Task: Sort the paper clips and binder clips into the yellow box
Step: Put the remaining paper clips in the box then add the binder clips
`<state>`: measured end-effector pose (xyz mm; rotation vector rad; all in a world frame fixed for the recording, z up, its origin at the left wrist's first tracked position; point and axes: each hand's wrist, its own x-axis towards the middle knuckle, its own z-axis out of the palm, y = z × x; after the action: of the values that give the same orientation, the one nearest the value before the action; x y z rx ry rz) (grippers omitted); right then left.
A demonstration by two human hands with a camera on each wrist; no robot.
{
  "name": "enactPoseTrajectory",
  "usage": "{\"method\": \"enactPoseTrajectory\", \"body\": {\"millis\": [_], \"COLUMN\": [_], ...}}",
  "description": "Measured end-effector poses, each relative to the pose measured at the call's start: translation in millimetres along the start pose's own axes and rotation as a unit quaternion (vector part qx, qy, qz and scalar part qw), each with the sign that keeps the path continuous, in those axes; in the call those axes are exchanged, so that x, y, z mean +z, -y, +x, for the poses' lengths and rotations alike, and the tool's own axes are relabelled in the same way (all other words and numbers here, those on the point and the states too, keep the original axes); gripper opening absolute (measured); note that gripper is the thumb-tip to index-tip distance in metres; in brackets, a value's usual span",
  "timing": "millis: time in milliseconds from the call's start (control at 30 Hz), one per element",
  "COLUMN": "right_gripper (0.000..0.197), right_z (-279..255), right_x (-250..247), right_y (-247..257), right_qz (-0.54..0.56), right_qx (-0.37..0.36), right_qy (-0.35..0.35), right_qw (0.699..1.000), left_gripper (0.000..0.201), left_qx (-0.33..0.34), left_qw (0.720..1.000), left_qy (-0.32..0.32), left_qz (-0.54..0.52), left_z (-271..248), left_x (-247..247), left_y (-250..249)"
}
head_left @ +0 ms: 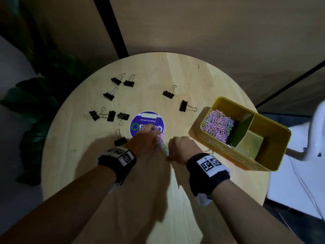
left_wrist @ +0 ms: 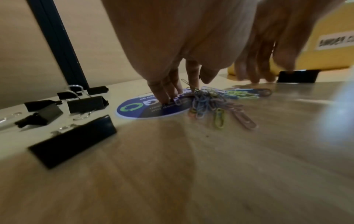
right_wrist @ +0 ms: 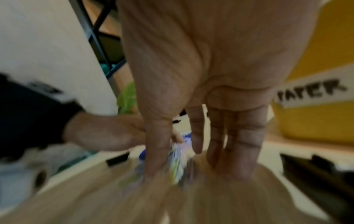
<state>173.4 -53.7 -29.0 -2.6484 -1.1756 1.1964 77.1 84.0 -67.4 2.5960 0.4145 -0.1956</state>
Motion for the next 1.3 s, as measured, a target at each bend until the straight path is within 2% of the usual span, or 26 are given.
{"method": "enactPoseTrajectory", "body": {"millis": [33, 100, 200, 300, 367, 467, 533, 667, 767, 900, 1067, 1200, 1300], "right_gripper": [0.055, 0.067, 0.079, 0.063, 0.052, 0.042, 0.037, 0.03, 0.022, 0.023, 0.015, 0.02, 0.019], "right_z": [1.8, 8.2, 22.9, 35.2, 39.1, 39.4, 39.4, 34.2, 24.7, 15.6, 4.3, -7.3, -23.0], "right_x": [9.2, 24.1, 33.1, 35.0, 34.8, 33.4, 34.1, 29.4, 26.7, 25.3, 17.8, 0.9, -18.8], "right_y": [2.6, 8.0, 17.1, 29.8, 36.7, 40.9, 40.6, 35.7, 28.0, 16.9, 4.9, -3.7, -9.0], "right_qz": [-0.001, 0.01, 0.034, -0.015, -0.054, -0.039, -0.019, 0.017, 0.025, 0.082, 0.235, 0.347, 0.425], "right_qx": [0.009, -0.004, -0.034, -0.026, -0.035, -0.046, -0.062, -0.062, -0.091, -0.096, -0.07, -0.048, -0.049], "right_qy": [0.008, -0.024, -0.089, -0.117, -0.105, -0.056, -0.051, -0.039, -0.078, -0.116, -0.198, -0.284, -0.336], "right_qw": [1.0, 1.0, 0.995, 0.993, 0.992, 0.997, 0.997, 0.997, 0.992, 0.985, 0.949, 0.892, 0.839], "left_gripper": [0.029, 0.038, 0.072, 0.083, 0.073, 0.038, 0.021, 0.013, 0.011, 0.009, 0.025, 0.02, 0.019], "left_qx": [-0.001, -0.045, -0.132, -0.171, -0.175, -0.172, -0.171, -0.152, -0.143, -0.151, -0.194, -0.163, -0.166], "left_qw": [1.0, 0.997, 0.99, 0.985, 0.984, 0.984, 0.983, 0.982, 0.978, 0.961, 0.922, 0.921, 0.885], "left_qy": [0.006, 0.014, -0.025, 0.011, 0.012, -0.01, -0.033, -0.074, -0.08, -0.063, -0.076, -0.104, -0.074], "left_qz": [-0.022, -0.059, -0.052, -0.037, -0.023, -0.038, -0.061, -0.088, -0.125, -0.224, -0.325, -0.339, -0.428], "left_z": [-4.8, -15.3, -32.1, -43.4, -45.3, -44.5, -45.7, -51.4, -54.4, -55.2, -52.5, -45.1, -30.9], "left_x": [-2.5, -7.2, -8.6, 3.0, 12.8, 27.0, 31.2, 25.2, 13.9, 1.1, -12.5, -30.6, -56.1], "left_y": [1.5, 10.0, 15.2, 6.4, -0.9, -9.2, -13.7, -15.7, -11.3, 0.8, 12.9, 7.6, -11.0]}}
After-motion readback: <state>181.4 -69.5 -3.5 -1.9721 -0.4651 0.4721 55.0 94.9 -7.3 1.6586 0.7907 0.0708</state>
